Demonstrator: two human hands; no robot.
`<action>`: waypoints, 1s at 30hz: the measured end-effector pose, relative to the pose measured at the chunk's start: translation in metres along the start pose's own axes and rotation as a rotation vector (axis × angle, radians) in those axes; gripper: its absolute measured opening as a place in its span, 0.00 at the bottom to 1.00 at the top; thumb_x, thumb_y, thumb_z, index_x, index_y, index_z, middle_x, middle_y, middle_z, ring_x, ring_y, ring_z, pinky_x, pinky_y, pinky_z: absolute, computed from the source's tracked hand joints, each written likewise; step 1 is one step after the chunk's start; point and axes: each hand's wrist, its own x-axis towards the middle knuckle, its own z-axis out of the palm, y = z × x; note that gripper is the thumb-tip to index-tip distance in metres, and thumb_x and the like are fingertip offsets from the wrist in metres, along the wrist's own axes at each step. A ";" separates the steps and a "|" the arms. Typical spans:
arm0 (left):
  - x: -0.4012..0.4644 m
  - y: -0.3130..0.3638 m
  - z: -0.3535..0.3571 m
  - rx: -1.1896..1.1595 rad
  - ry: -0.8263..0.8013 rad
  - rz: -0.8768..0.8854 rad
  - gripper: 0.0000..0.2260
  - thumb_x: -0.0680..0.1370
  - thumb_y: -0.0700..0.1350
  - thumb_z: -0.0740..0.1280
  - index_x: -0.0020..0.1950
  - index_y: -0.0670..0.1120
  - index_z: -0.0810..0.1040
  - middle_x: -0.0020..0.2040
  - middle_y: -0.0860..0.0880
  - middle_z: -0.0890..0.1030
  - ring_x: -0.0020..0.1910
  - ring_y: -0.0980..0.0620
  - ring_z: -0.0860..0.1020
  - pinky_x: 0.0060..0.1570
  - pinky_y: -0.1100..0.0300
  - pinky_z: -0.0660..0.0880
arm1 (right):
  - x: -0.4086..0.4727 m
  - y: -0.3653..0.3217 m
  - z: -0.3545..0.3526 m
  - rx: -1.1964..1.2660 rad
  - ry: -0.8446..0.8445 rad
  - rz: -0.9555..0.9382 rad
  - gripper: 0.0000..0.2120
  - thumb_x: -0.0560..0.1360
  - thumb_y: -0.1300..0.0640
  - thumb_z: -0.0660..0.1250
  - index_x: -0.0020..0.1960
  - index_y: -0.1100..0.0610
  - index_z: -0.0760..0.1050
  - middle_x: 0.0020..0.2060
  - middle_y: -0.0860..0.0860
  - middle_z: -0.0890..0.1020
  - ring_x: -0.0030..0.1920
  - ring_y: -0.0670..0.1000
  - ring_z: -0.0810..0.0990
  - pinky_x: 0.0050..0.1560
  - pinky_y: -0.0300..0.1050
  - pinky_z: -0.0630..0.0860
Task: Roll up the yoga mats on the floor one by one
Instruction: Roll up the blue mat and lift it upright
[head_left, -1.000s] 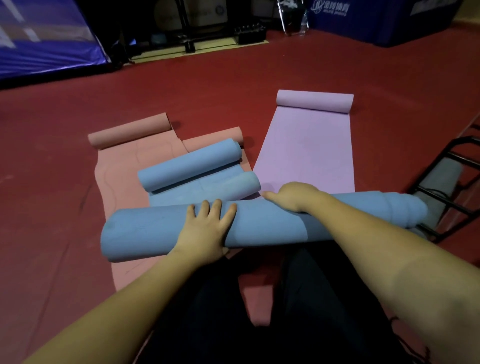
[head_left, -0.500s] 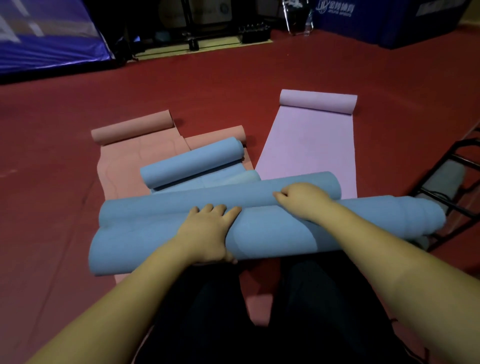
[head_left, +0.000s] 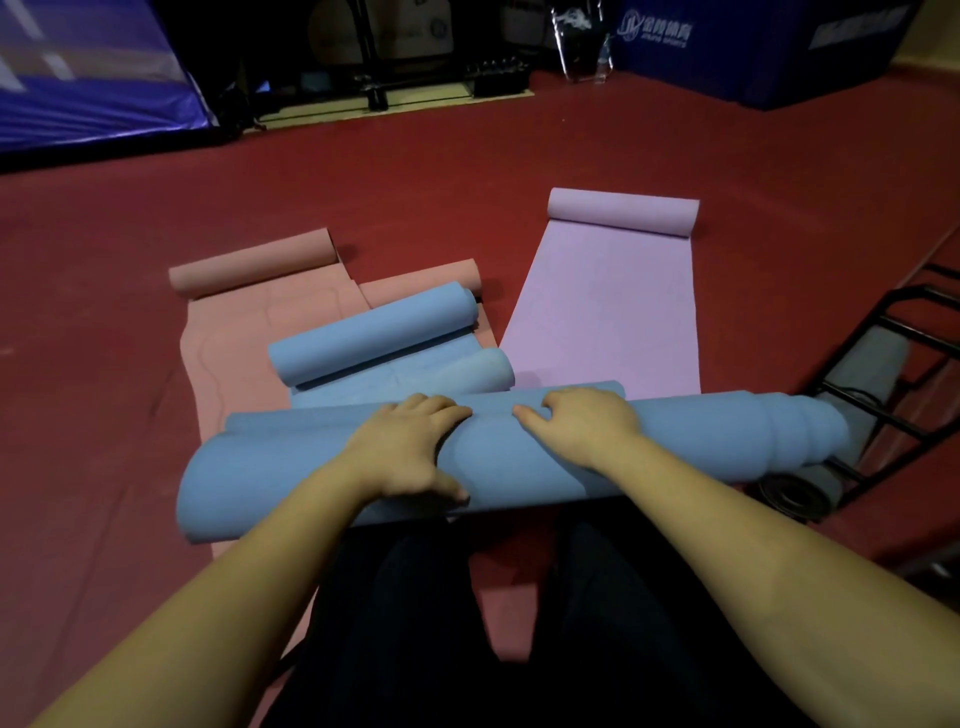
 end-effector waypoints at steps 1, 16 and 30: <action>-0.006 0.000 0.005 0.009 0.072 0.004 0.45 0.61 0.73 0.63 0.75 0.55 0.66 0.70 0.55 0.69 0.68 0.50 0.67 0.65 0.51 0.66 | 0.003 0.000 0.000 0.010 -0.015 0.004 0.33 0.78 0.31 0.48 0.60 0.54 0.78 0.60 0.53 0.81 0.60 0.56 0.77 0.56 0.50 0.71; -0.028 0.027 0.039 0.275 0.248 -0.178 0.44 0.61 0.70 0.66 0.71 0.46 0.68 0.66 0.39 0.73 0.62 0.35 0.71 0.63 0.35 0.66 | 0.028 -0.003 -0.020 0.097 -0.225 0.054 0.33 0.78 0.33 0.48 0.64 0.54 0.77 0.63 0.58 0.78 0.60 0.59 0.76 0.55 0.50 0.70; -0.071 0.051 0.022 0.166 0.254 -0.120 0.48 0.57 0.76 0.59 0.72 0.51 0.69 0.64 0.47 0.76 0.58 0.43 0.75 0.61 0.42 0.69 | -0.007 0.004 -0.032 0.148 -0.458 0.033 0.31 0.79 0.33 0.51 0.71 0.52 0.72 0.73 0.54 0.70 0.71 0.56 0.69 0.68 0.50 0.62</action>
